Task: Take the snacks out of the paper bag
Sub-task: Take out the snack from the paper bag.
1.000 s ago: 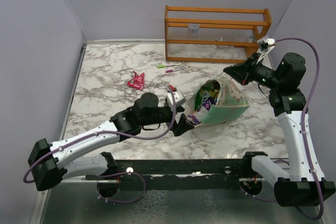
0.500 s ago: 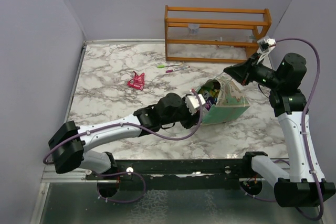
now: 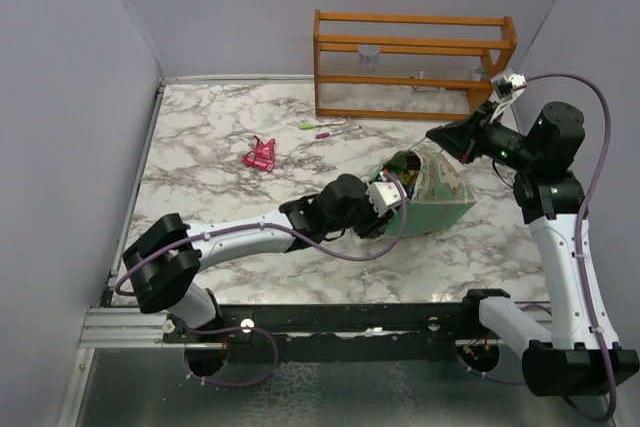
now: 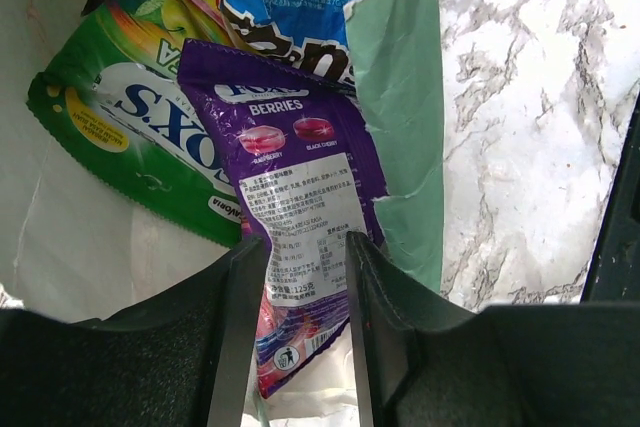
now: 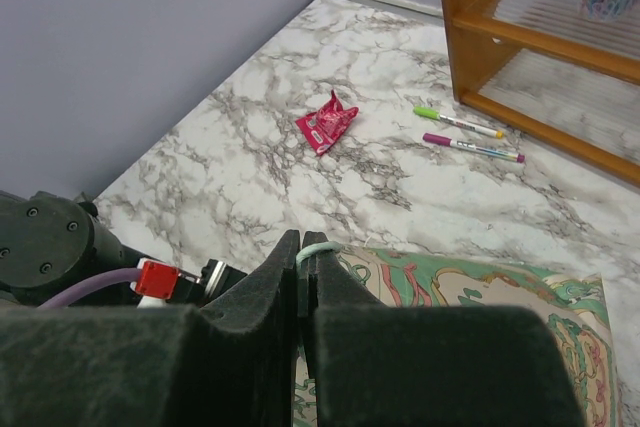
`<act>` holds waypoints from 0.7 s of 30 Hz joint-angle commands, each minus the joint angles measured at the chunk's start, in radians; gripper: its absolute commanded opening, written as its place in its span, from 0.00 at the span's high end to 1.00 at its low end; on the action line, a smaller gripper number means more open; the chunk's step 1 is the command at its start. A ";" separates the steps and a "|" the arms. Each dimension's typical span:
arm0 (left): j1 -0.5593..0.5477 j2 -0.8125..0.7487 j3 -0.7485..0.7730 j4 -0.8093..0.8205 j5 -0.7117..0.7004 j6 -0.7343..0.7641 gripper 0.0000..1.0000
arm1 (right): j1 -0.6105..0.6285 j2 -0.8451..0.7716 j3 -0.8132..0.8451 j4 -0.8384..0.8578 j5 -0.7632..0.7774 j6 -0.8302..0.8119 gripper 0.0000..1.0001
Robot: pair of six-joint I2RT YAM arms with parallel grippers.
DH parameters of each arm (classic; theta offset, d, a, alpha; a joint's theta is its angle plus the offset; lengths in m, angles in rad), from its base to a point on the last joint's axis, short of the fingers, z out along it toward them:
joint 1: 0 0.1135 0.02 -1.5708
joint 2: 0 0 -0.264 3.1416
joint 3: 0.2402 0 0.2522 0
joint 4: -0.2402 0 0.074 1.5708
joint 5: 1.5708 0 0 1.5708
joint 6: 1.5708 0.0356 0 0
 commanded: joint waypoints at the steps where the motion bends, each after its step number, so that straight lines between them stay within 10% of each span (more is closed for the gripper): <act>1: 0.005 0.029 0.025 0.038 0.010 0.006 0.56 | 0.001 -0.026 0.008 0.028 -0.002 -0.010 0.97; 13: 0.013 0.137 0.074 0.046 0.019 -0.031 0.36 | 0.000 -0.025 0.012 0.019 -0.001 -0.012 0.97; 21: 0.015 0.167 0.095 0.028 0.002 -0.028 0.57 | 0.000 -0.024 0.026 0.010 0.001 -0.019 0.97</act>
